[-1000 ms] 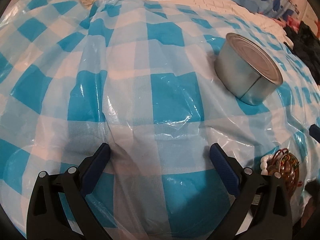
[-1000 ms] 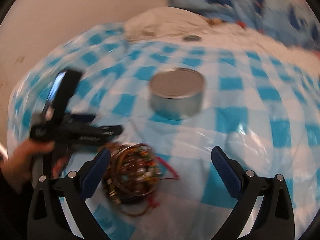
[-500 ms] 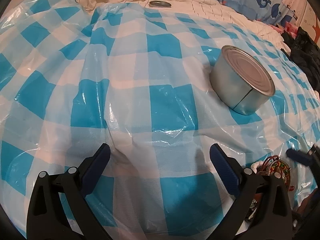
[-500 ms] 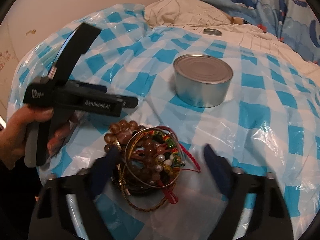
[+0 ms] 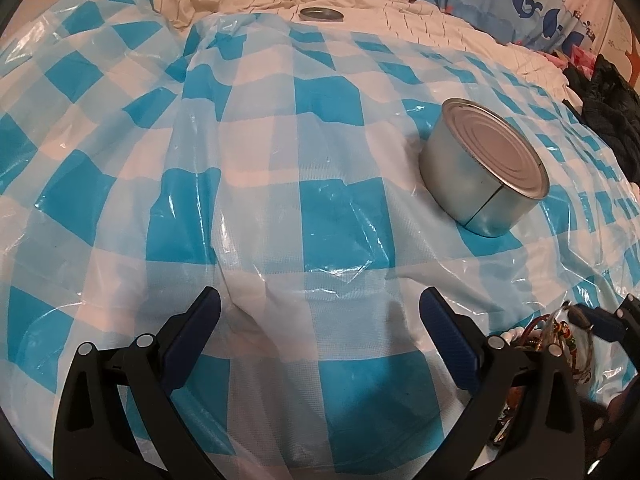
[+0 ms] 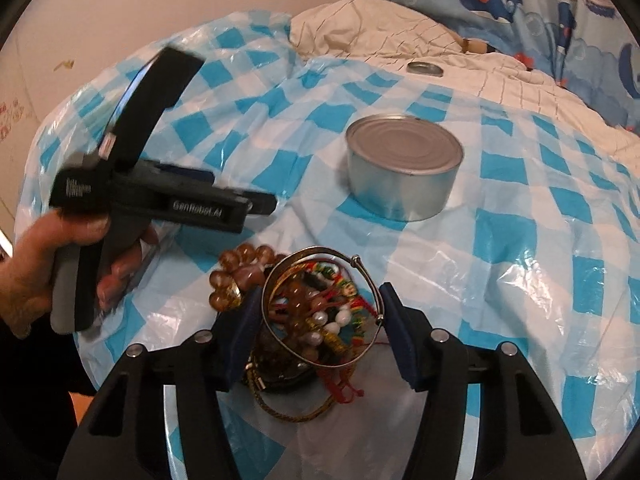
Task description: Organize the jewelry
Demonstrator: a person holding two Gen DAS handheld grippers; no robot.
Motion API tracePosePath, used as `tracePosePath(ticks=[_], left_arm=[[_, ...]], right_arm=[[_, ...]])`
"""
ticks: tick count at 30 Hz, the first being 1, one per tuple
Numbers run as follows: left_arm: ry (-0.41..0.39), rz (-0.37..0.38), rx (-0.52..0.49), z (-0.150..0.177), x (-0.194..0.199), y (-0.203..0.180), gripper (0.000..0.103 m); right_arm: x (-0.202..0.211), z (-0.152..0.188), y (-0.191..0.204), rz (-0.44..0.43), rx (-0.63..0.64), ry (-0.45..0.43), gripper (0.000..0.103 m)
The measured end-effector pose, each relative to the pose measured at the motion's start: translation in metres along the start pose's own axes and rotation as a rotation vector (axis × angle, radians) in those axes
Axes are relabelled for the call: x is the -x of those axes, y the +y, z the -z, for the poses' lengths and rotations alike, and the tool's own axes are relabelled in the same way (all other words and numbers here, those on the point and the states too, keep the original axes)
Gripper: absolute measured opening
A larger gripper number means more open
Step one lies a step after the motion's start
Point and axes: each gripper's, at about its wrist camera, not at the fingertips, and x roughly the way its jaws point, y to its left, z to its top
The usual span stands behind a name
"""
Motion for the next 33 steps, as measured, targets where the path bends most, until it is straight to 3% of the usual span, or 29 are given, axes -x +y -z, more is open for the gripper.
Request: tracePosePath(ticks=[8, 12, 18, 23, 33], left_arm=[[-0.02, 0.004, -0.011, 0.001, 0.007, -0.003, 0.096], [-0.051, 0.04, -0.038, 0.004, 0.02, -0.009, 0.096], [-0.144, 0.127, -0.195, 0.023, 0.049, -0.036, 0.096], [-0.215, 0.164, -0.298, 0.04, 0.069, -0.057, 0.096], [-0.19, 0.221, -0.311, 0.047, 0.068, -0.067, 0.094]], right_arm=[[0.015, -0.007, -0.023, 0.0, -0.111, -0.078, 0.058], [0.021, -0.008, -0.049, 0.006, -0.246, -0.112, 0.058], [0.021, -0.003, -0.081, 0.022, -0.407, -0.118, 0.058], [0.021, -0.001, -0.08, 0.02, -0.406, -0.116, 0.058], [0.017, 0.0, -0.079, 0.023, -0.404, -0.099, 0.058]])
